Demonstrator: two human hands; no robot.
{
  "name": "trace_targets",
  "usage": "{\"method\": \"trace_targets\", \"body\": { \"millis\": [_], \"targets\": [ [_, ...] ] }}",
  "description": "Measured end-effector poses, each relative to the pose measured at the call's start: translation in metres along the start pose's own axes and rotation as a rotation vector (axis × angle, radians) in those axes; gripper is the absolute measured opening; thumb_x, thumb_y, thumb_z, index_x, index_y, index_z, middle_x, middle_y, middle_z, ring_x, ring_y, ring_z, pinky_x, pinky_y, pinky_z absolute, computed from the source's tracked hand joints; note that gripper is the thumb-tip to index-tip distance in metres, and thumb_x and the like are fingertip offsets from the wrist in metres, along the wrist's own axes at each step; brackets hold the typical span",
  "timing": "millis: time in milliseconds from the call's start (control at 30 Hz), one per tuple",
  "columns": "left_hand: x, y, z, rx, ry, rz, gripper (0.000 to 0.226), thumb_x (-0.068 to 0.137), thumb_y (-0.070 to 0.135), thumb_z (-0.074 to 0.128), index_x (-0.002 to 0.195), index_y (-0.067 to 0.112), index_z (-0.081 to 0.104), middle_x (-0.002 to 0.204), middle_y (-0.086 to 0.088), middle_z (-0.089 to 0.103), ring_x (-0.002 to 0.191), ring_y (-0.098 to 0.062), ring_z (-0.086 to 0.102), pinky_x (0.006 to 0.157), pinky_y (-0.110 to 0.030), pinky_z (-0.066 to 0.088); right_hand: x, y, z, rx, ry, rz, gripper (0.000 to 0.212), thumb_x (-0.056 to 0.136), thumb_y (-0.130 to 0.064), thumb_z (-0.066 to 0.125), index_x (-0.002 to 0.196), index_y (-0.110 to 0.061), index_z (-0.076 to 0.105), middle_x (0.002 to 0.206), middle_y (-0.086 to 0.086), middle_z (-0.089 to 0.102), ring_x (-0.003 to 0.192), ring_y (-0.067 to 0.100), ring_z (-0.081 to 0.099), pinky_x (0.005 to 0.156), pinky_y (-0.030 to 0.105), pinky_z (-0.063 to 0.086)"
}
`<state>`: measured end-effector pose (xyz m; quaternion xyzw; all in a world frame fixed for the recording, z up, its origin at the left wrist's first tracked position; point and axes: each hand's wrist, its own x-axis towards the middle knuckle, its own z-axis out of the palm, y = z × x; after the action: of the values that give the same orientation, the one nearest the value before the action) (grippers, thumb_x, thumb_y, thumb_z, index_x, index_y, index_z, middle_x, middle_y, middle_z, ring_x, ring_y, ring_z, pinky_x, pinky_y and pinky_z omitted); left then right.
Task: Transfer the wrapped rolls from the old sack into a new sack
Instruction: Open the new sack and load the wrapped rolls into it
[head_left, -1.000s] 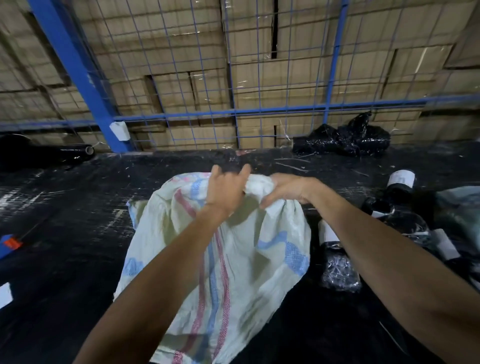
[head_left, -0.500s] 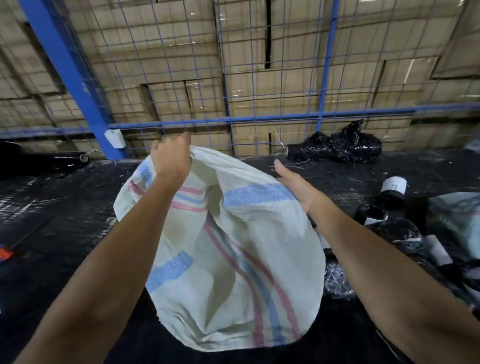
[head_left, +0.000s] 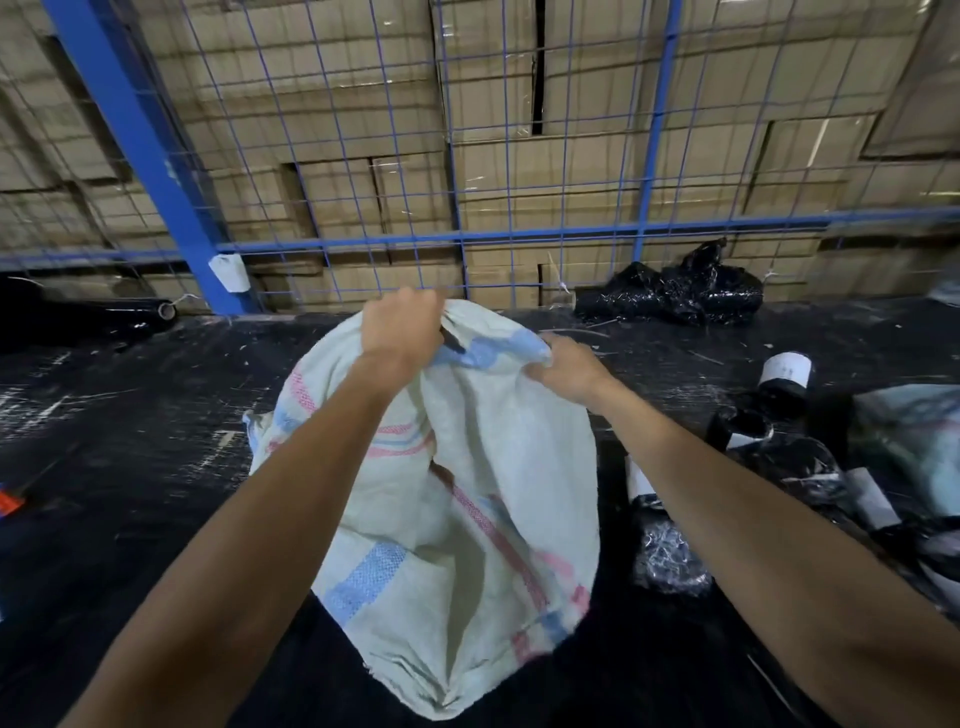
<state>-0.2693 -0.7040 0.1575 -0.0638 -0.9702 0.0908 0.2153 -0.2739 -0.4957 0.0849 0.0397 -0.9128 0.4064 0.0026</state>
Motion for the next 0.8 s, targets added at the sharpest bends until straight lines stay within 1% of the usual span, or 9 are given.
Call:
{"method": "trace_targets", "body": {
  "millis": [67, 133, 233, 333, 433, 567, 633, 700, 800],
  "targets": [
    [0.009, -0.011, -0.004, -0.020, 0.008, -0.078, 0.032, 0.088, 0.012, 0.057, 0.120, 0.017, 0.059, 0.107, -0.016, 0.065, 0.101, -0.040, 0.064, 0.079, -0.042, 0.046, -0.001, 0.007, 0.002, 0.283, 0.066, 0.120, 0.040, 0.085, -0.032, 0.071, 0.118, -0.010, 0.064, 0.109, 0.007, 0.069, 0.103, 0.029, 0.065, 0.084, 0.038, 0.050],
    [0.015, -0.023, -0.004, -0.015, 0.011, -0.131, 0.031, 0.088, 0.010, 0.057, 0.117, 0.017, 0.063, 0.107, -0.017, 0.066, 0.101, -0.040, 0.064, 0.084, -0.043, 0.048, -0.011, 0.008, -0.001, 0.744, -0.220, 0.281, 0.040, 0.086, -0.032, 0.072, 0.118, -0.008, 0.066, 0.114, 0.014, 0.071, 0.108, 0.033, 0.067, 0.095, 0.045, 0.051],
    [0.017, -0.029, 0.000, 0.015, 0.070, -0.111, 0.040, 0.085, 0.005, 0.057, 0.123, 0.020, 0.060, 0.107, -0.012, 0.065, 0.102, -0.035, 0.063, 0.098, -0.043, 0.037, -0.027, 0.005, -0.003, 1.083, -0.501, 0.238, 0.037, 0.095, -0.032, 0.060, 0.125, -0.012, 0.066, 0.121, 0.013, 0.068, 0.110, 0.028, 0.064, 0.107, 0.043, 0.043],
    [0.013, -0.021, -0.001, -0.030, 0.141, 0.142, 0.100, 0.075, 0.021, 0.078, 0.153, 0.030, 0.015, 0.136, -0.013, 0.046, 0.129, -0.031, 0.044, 0.113, -0.052, 0.022, -0.027, -0.004, -0.003, 1.296, -0.521, 0.172, 0.054, 0.092, -0.046, 0.062, 0.133, -0.012, 0.061, 0.128, 0.015, 0.063, 0.117, 0.030, 0.059, 0.113, 0.046, 0.038],
    [0.000, 0.000, -0.006, -0.055, 0.074, 0.476, 0.135, 0.063, 0.050, 0.086, 0.154, 0.038, -0.012, 0.155, -0.010, 0.027, 0.144, -0.028, 0.027, 0.118, -0.060, 0.004, -0.025, -0.010, -0.006, 1.211, -0.578, 0.125, 0.070, 0.068, -0.037, 0.086, 0.126, -0.005, 0.062, 0.123, 0.017, 0.065, 0.112, 0.032, 0.062, 0.107, 0.046, 0.043],
    [-0.011, 0.019, -0.005, -0.019, -0.134, 0.401, 0.070, 0.086, 0.032, 0.066, 0.148, 0.034, 0.033, 0.115, -0.008, 0.064, 0.109, -0.033, 0.060, 0.094, -0.045, 0.044, -0.021, -0.015, -0.008, 0.784, -0.616, 0.093, 0.032, 0.076, -0.007, 0.078, 0.107, -0.006, 0.066, 0.096, 0.011, 0.073, 0.088, 0.026, 0.070, 0.078, 0.035, 0.057],
    [-0.010, 0.017, -0.003, 0.016, -0.137, 0.230, 0.048, 0.087, 0.023, 0.062, 0.133, 0.026, 0.050, 0.109, -0.010, 0.065, 0.102, -0.035, 0.062, 0.079, -0.041, 0.046, -0.011, -0.010, -0.001, 0.197, -0.409, 0.051, 0.029, 0.077, -0.022, 0.080, 0.099, -0.010, 0.066, 0.094, 0.007, 0.069, 0.090, 0.027, 0.067, 0.069, 0.033, 0.052],
    [-0.006, 0.014, -0.002, 0.004, -0.110, 0.112, 0.039, 0.087, 0.018, 0.059, 0.126, 0.021, 0.056, 0.107, -0.011, 0.065, 0.099, -0.036, 0.064, 0.074, -0.040, 0.044, 0.001, 0.005, 0.007, -0.222, -0.107, 0.059, 0.039, 0.082, -0.036, 0.073, 0.113, -0.016, 0.063, 0.111, 0.008, 0.065, 0.105, 0.031, 0.063, 0.080, 0.038, 0.054],
    [0.000, 0.007, -0.001, -0.007, -0.055, -0.011, 0.033, 0.088, 0.013, 0.055, 0.121, 0.018, 0.058, 0.101, -0.012, 0.066, 0.094, -0.037, 0.065, 0.069, -0.038, 0.038, 0.001, 0.014, 0.013, -0.153, 0.148, 0.196, 0.034, 0.096, -0.037, 0.055, 0.124, -0.017, 0.058, 0.122, 0.012, 0.062, 0.107, 0.035, 0.060, 0.082, 0.041, 0.052]
  ]
}}
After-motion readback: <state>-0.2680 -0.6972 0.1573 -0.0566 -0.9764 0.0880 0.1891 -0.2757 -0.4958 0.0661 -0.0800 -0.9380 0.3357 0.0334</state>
